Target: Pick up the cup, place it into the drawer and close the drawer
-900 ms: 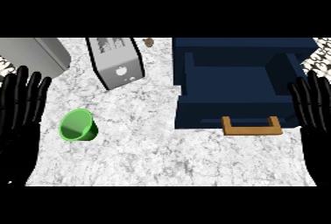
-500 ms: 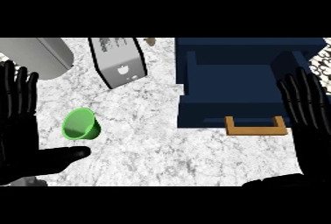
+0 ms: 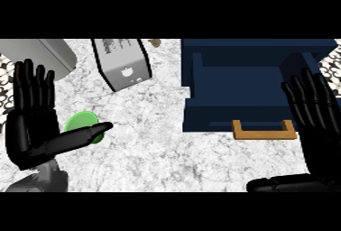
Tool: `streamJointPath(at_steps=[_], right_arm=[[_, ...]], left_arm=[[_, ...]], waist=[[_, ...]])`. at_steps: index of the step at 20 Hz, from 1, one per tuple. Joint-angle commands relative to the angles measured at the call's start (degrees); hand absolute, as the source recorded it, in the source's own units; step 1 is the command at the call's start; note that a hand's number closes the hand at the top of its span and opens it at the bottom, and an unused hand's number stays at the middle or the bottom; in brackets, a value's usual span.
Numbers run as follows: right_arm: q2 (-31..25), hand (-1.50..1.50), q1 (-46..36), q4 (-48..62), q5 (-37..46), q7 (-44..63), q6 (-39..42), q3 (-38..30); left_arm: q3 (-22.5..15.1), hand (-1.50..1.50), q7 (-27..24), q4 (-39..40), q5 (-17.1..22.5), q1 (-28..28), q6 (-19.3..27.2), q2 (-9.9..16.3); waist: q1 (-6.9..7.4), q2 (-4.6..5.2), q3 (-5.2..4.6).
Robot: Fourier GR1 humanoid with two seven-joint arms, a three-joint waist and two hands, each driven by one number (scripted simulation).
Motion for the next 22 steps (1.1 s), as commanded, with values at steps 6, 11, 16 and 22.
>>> streamJointPath(at_steps=[6, 11, 16, 22], right_arm=[[0.7, -1.5, -6.6, 7.8, 0.2, -0.8, -0.3, -1.4], [0.8, -1.5, -2.3, 3.4, -0.8, -1.8, 0.5, -1.9], [0.4, -1.5, 0.7, -1.6, -0.7, 0.5, 0.8, -1.3], [-0.6, -1.5, -1.7, 0.2, -1.8, 1.4, 1.3, -3.5]], left_arm=[[1.5, -1.5, 0.4, 3.1, 1.2, -3.2, 1.6, 1.3], [2.8, -1.5, -0.1, 6.8, 1.4, -4.4, 2.9, 1.7], [-3.6, -1.5, 2.7, -0.4, -0.9, 2.9, 5.7, -0.3], [2.4, -1.5, 0.4, 5.1, 3.0, 3.1, 2.7, 1.8]], waist=[[0.19, 0.02, 0.02], [0.0, 0.0, 0.02], [0.08, -0.08, 0.02], [0.09, -0.03, 0.02]])
